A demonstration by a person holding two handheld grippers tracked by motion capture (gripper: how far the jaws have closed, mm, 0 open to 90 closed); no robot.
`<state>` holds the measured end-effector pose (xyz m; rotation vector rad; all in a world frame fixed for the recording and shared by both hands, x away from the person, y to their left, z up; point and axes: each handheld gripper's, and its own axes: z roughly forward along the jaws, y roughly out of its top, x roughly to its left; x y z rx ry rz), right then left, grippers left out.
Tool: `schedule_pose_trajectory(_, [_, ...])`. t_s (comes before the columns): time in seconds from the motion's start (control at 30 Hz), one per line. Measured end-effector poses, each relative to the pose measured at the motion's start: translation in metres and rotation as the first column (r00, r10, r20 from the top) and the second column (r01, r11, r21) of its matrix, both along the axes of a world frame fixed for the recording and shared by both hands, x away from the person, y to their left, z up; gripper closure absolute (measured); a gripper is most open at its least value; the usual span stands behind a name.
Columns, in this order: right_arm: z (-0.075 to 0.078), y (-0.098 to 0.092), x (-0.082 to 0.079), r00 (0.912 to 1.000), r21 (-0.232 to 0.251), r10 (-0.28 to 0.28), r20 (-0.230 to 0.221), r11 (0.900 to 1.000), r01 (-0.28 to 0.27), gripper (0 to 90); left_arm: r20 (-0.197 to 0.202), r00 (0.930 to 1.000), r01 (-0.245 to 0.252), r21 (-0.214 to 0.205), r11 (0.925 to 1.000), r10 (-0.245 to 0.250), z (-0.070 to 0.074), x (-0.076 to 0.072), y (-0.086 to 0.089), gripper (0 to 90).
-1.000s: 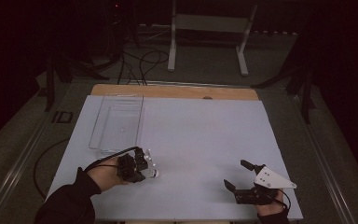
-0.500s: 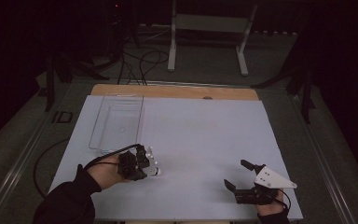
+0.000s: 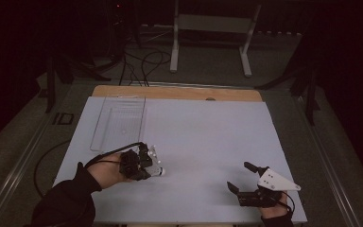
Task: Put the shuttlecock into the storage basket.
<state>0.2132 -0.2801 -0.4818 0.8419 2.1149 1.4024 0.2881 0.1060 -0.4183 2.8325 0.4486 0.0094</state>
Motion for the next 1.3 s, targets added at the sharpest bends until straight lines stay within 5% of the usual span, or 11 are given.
schedule_pose_trajectory(0.47, [0.000, 0.001, -0.001, 1.0000, -0.004, -0.001, 0.004, 1.0000, 0.001, 9.1, 0.045, 0.9990, 0.008, -0.016, 0.9998, -0.007, 0.034, 0.003, 0.003, 90.0])
schedule_pose_trajectory(1.3, [0.000, 0.000, -0.001, 0.9999, 0.016, 0.007, 0.014, 0.9998, -0.007, 9.1, 0.093, 0.9957, 0.001, -0.049, 0.9988, 0.003, 0.069, 0.014, 0.026, 90.0])
